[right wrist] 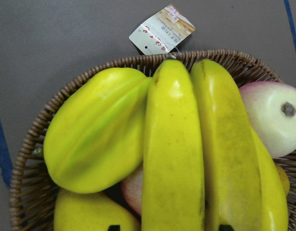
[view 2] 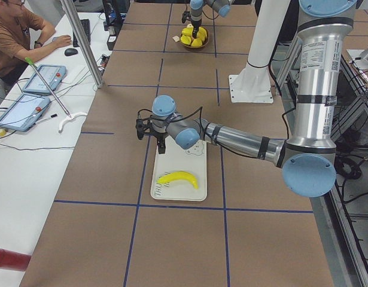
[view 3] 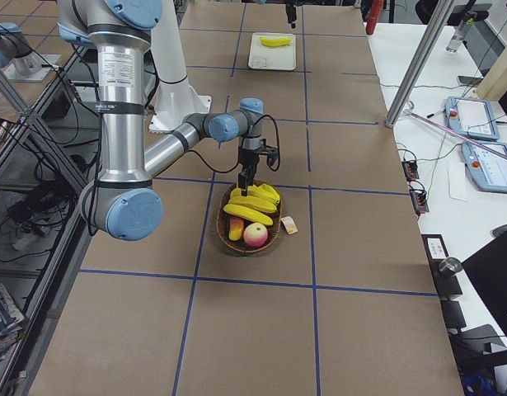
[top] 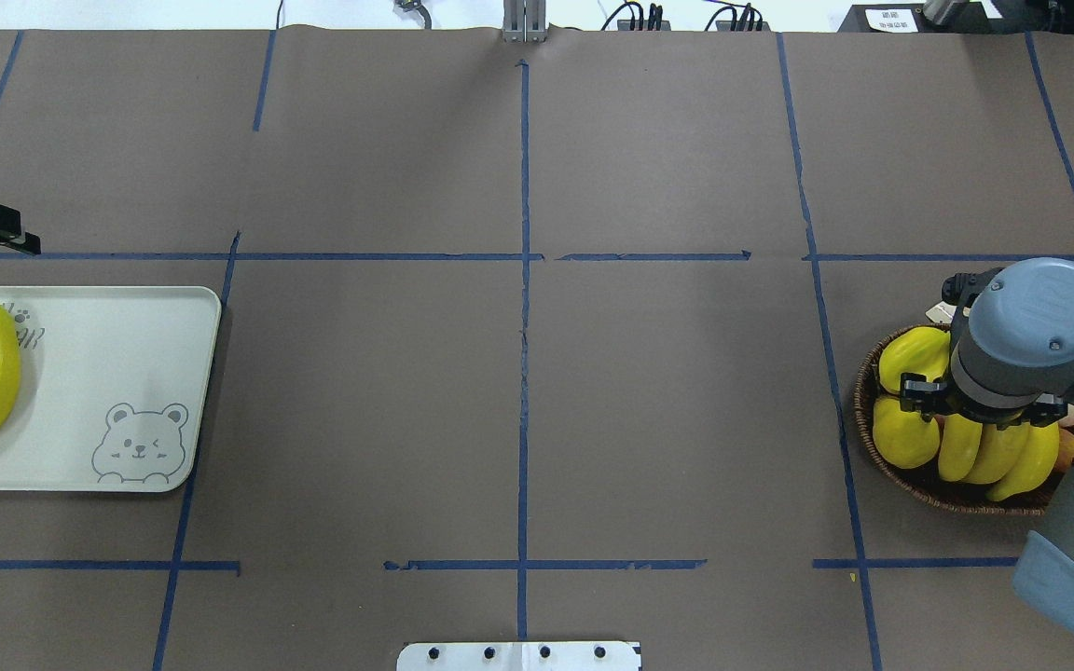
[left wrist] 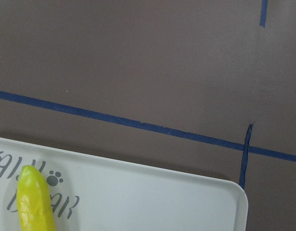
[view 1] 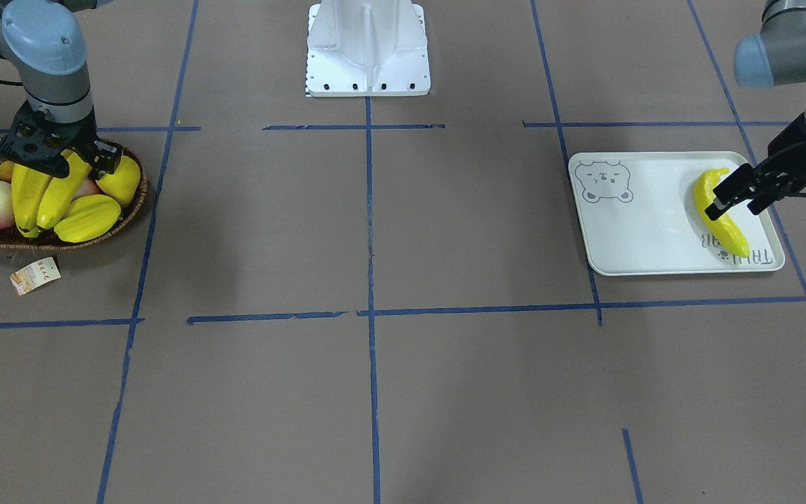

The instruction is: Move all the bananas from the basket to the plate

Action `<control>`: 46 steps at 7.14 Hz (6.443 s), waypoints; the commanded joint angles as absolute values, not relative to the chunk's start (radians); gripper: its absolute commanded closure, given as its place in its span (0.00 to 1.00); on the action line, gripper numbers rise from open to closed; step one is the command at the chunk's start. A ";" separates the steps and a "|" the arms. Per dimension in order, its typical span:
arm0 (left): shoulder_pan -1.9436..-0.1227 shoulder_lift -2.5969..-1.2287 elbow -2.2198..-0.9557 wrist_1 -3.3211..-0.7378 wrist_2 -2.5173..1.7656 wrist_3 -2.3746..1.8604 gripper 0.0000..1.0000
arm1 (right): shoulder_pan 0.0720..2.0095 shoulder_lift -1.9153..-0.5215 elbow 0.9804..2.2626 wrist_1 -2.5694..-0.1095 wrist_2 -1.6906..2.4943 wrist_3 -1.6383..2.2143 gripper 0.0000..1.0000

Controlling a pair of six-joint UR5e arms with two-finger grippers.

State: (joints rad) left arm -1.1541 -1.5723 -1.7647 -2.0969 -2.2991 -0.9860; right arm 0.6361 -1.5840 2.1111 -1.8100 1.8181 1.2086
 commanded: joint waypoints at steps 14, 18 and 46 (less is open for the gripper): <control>-1.138 -1.581 -1.769 -2.098 -2.301 -0.994 0.01 | 0.815 -1.131 2.304 -2.310 1.994 0.939 0.99; -1.099 -1.794 -1.779 -2.127 -2.393 -1.258 0.01 | 0.605 -1.072 2.133 -1.610 2.048 1.165 1.00; -0.961 -1.583 -1.792 -2.200 -2.330 -1.336 1.00 | 0.652 -1.037 2.028 -1.339 1.974 1.301 0.00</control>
State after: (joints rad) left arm -0.9272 -1.7025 -1.7931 -2.2051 -2.3443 -1.4575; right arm 0.6158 -0.9981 2.0242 -1.3386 1.9689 1.3082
